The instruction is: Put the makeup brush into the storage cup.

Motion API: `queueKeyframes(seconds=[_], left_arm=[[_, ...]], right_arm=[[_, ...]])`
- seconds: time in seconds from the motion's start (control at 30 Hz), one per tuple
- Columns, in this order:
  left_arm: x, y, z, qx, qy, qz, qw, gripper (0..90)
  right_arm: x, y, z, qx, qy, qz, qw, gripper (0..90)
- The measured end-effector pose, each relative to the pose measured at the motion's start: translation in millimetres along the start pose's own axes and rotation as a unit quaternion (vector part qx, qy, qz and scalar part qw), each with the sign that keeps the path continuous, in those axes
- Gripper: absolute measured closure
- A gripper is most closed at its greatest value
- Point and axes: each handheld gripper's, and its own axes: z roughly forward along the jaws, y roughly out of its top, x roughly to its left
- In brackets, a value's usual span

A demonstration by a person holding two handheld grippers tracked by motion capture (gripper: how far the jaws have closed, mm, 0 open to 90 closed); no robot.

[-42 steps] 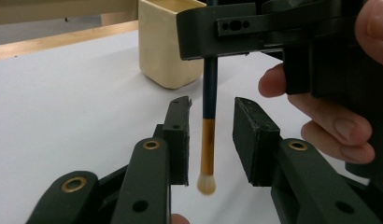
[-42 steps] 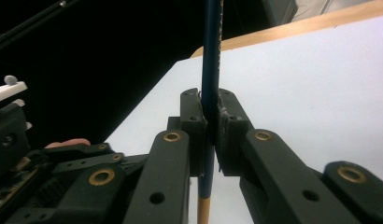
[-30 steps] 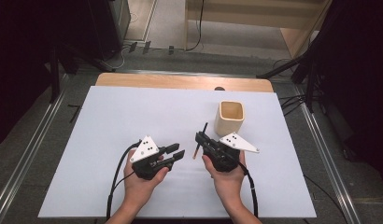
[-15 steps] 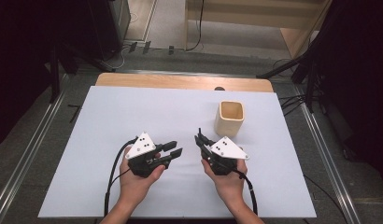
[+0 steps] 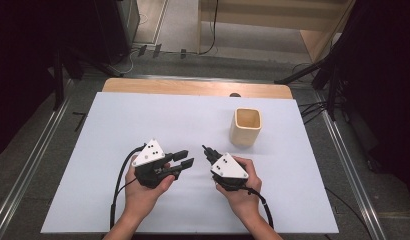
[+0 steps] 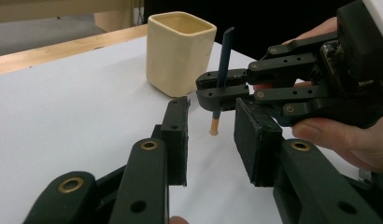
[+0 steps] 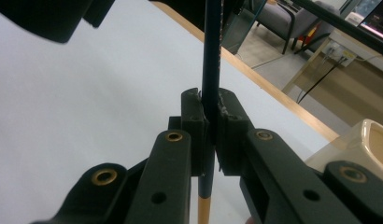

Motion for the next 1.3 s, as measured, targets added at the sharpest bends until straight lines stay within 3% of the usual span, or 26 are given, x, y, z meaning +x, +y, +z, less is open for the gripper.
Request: queueKeyframes(seconds=[0.2, 0.43, 0.57, 0.6, 1.0, 1.2, 1.23, 1.3], left_arm=[[1.2, 0.9, -0.8, 0.005, 0.004, 0.003, 1.0, 66.2], [1.1, 2.6, -1.8, 0.011, -0.005, 0.007, 0.9999, 68.4], [-1.6, 4.2, -1.4, 0.018, -0.003, 0.016, 0.9997, 69.4], [-2.1, 4.4, -1.4, 0.019, -0.003, 0.018, 0.9997, 69.4], [-3.1, 4.5, 0.4, 0.027, -0.001, 0.02, 0.9994, 71.4], [-3.4, 4.4, 2.0, 0.034, -0.003, 0.02, 0.9992, 73.1], [-3.7, 4.2, 2.5, 0.035, -0.003, 0.018, 0.9992, 73.9], [-3.7, 4.1, 3.4, 0.039, -0.003, 0.018, 0.9991, 74.6]], right_arm=[[4.5, -0.5, 1.1, 0.004, -0.013, -0.038, 0.9992, 84.8], [9.3, -0.7, 2.5, 0.014, -0.028, -0.081, 0.9962, 84.8], [14.1, -0.3, 3.1, 0.016, -0.034, -0.114, 0.9928, 84.9], [15.7, 0.0, 3.6, 0.014, -0.035, -0.132, 0.9905, 84.9], [24.5, -0.4, 4.9, 0.022, -0.041, -0.176, 0.9834, 84.9], [29.3, -0.5, 6.4, 0.024, -0.043, -0.203, 0.9779, 84.9], [30.5, -0.5, 7.0, 0.026, -0.045, -0.214, 0.9756, 84.9], [31.5, -0.7, 7.0, 0.027, -0.046, -0.215, 0.9752, 84.9]])
